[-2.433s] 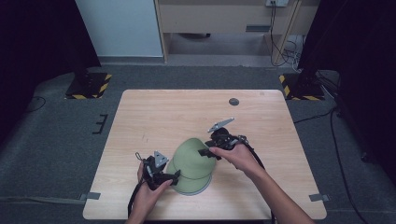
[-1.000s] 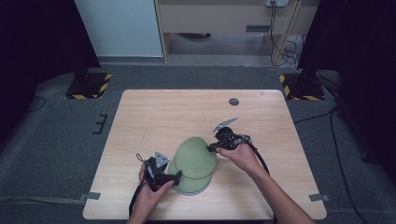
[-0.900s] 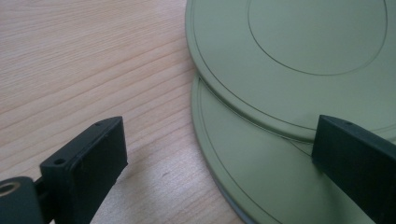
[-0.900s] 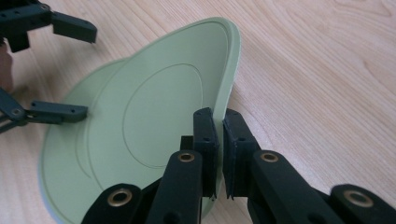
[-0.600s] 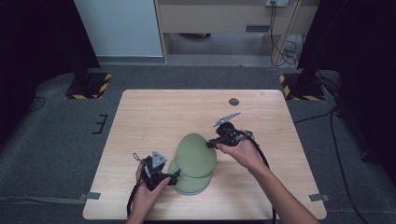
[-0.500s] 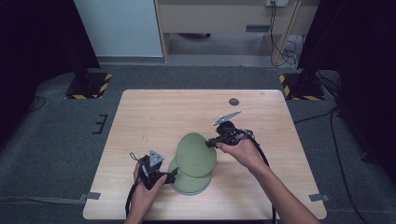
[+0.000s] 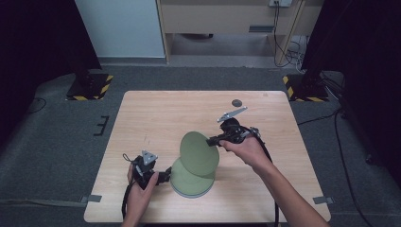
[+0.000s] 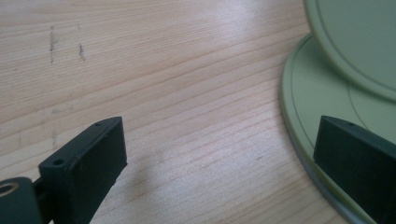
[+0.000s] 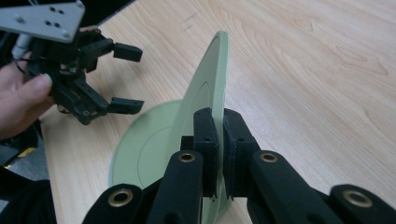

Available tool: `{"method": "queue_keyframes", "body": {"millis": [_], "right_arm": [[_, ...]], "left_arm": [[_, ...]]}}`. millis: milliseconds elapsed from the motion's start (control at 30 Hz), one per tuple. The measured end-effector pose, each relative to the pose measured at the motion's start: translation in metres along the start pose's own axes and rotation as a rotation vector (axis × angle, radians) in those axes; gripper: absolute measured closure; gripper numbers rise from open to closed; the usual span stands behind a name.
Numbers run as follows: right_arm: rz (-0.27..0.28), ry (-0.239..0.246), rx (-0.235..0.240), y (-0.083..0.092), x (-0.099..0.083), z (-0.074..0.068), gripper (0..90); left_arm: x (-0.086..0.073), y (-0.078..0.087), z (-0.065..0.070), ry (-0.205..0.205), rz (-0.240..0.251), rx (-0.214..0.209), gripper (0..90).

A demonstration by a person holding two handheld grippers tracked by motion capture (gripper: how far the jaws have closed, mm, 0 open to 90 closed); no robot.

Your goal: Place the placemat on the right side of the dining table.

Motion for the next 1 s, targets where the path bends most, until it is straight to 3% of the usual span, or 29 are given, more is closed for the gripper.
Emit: {"method": "queue_keyframes", "body": {"millis": [333, 633, 1000], "right_arm": [[0.042, 0.001, -0.005, 0.013, 0.012, -0.003, 86.1], [0.070, -0.037, -0.067, 0.024, 0.019, 0.007, 86.1], [0.099, -0.080, -0.141, 0.034, 0.023, 0.015, 86.1]], "left_arm": [[-0.004, -0.002, -0.012, 0.035, -0.036, 0.053, 2.3], [-0.006, -0.004, -0.014, 0.038, -0.064, 0.064, 2.5], [-0.007, -0.003, -0.021, 0.059, -0.062, 0.086, 2.5]]}}
Point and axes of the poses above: each handheld gripper's, and its own axes: y roughly backward along the jaws, x roughly out of its top, z roughly to its right, the point moved 1 cm from there along -y, roughly forward along the jaws, and after that the axes turned 4 degrees about z, right-handed, at the moved point
